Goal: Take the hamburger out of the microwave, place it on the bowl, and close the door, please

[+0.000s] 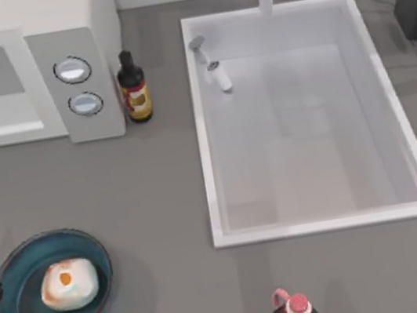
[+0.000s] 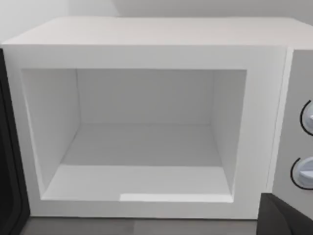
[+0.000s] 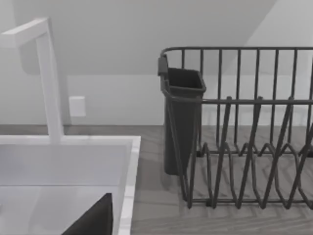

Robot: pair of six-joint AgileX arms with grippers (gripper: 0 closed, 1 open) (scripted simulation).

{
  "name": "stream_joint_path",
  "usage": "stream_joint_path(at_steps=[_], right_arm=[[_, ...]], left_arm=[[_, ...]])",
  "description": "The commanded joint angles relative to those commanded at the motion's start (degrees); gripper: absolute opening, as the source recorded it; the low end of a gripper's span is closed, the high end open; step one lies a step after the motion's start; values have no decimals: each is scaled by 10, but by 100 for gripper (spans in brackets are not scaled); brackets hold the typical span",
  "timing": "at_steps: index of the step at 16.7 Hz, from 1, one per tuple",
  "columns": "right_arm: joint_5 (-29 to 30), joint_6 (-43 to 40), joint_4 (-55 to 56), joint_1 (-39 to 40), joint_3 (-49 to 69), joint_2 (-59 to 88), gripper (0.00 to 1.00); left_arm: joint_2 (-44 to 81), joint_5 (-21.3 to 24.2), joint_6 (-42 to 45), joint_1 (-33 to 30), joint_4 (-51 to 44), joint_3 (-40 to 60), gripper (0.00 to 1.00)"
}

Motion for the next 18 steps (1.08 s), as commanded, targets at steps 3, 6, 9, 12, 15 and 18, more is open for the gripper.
stream_joint_path(at_steps=[3,6,9,12,15,18], right_arm=[[0,0,0,0,0,0,100],[0,0,0,0,0,0,100],[0,0,0,0,0,0,100],[0,0,0,0,0,0,100],[0,0,0,0,0,0,100],[0,0,0,0,0,0,100]], left_arm=[[0,0,0,0,0,0,0],[-4,10,0,10,-6,1,0],[-24,56,-1,56,-31,7,0],[-45,103,-1,103,-58,13,0],[-53,122,-1,122,-68,15,0],[-51,120,-1,120,-67,13,0]])
